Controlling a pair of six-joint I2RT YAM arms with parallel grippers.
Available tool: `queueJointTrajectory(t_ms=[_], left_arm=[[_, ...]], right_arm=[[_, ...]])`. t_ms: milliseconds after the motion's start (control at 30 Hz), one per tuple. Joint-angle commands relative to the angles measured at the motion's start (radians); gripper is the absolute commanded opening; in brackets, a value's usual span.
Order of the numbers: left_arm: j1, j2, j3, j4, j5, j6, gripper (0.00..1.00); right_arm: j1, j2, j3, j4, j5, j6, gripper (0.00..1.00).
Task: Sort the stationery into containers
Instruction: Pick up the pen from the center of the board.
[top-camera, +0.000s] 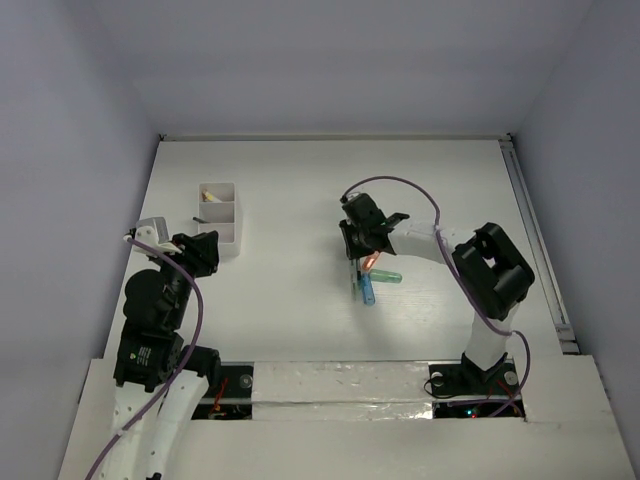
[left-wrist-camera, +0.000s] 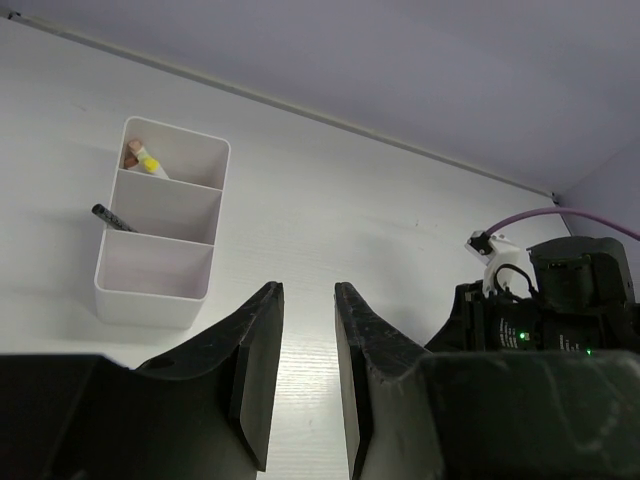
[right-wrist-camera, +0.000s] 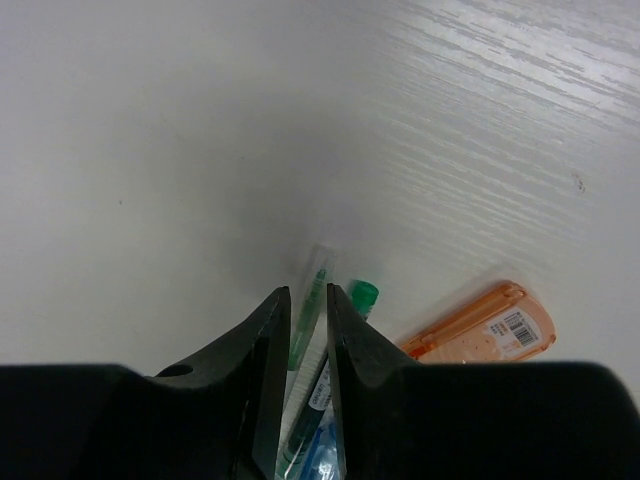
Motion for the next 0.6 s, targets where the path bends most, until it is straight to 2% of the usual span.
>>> queueJointTrajectory(t_ms=[0,233,400,567], left_arm=[[-0.004,-0.009,-0.003,0.036,-0.004,0.007,0.24],[-0.004,-0.015,-0.001,0.036,-0.006,0.007,0.24],[-0.004,-0.018,-0.001,0.036,-0.006,0.005,0.24],[-0.004,-0.014,-0.001,0.038,-0.006,0.007,0.24]], right_arm=[[0.001,0.013,0.047,-0.02,-0.026,0.001,0.27],[0.001,0.03,0.065,-0.055,-0.008,-0.013,0.22],[0.001,0.05,0.079,-0.066,-0.022,-0.022,0.28],[0.001,0.073,0.108,-0.104,-0.014,-0.045,0.28]])
